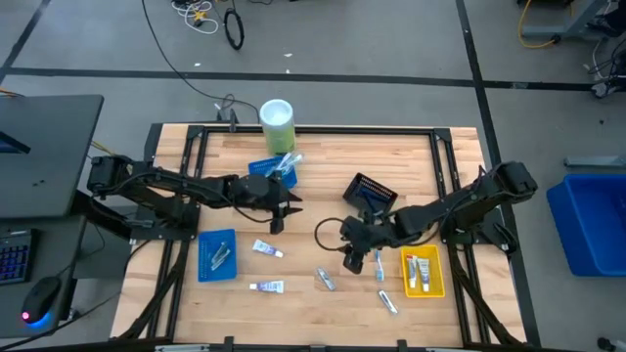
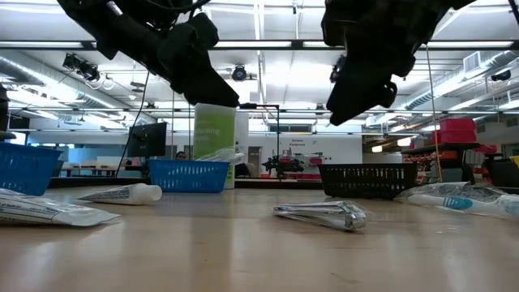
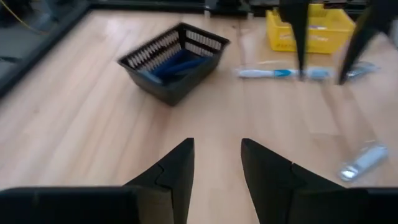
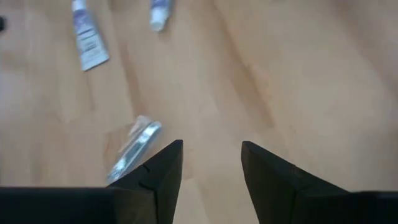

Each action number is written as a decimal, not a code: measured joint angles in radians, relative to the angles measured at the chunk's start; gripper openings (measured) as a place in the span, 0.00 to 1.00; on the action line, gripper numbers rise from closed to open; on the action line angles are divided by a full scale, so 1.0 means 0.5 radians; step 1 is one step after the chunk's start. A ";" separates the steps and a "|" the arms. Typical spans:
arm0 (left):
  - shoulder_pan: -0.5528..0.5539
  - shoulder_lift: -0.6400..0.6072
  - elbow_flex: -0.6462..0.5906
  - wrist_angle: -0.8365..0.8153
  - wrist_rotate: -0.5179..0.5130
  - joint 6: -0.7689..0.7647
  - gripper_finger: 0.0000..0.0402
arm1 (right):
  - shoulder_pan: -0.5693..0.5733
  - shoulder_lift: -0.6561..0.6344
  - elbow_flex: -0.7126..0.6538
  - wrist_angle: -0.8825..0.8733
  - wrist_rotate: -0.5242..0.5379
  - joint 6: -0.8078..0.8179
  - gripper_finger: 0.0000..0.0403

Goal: Pick & Place Travel size toiletries
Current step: Put the white toothpaste into the yellow bin, then put the silver nail cutter into the bottom blue bin

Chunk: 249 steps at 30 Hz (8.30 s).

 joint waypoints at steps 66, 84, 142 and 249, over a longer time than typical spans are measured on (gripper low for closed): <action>-0.468 0.477 0.221 -0.350 -0.204 -0.190 0.16 | -0.196 0.552 0.000 1.073 0.012 -0.871 0.63; -0.423 0.472 0.232 -0.236 -0.176 -0.208 0.16 | -0.211 0.555 0.000 1.162 -0.003 -0.955 0.40; -0.418 0.472 0.229 -0.237 -0.534 -0.421 0.44 | 0.447 -1.043 -0.081 -1.749 -0.879 -0.233 0.18; -0.901 -0.562 0.485 -2.645 -0.677 -1.936 0.15 | -0.479 -0.209 -0.345 0.626 0.662 -0.798 0.59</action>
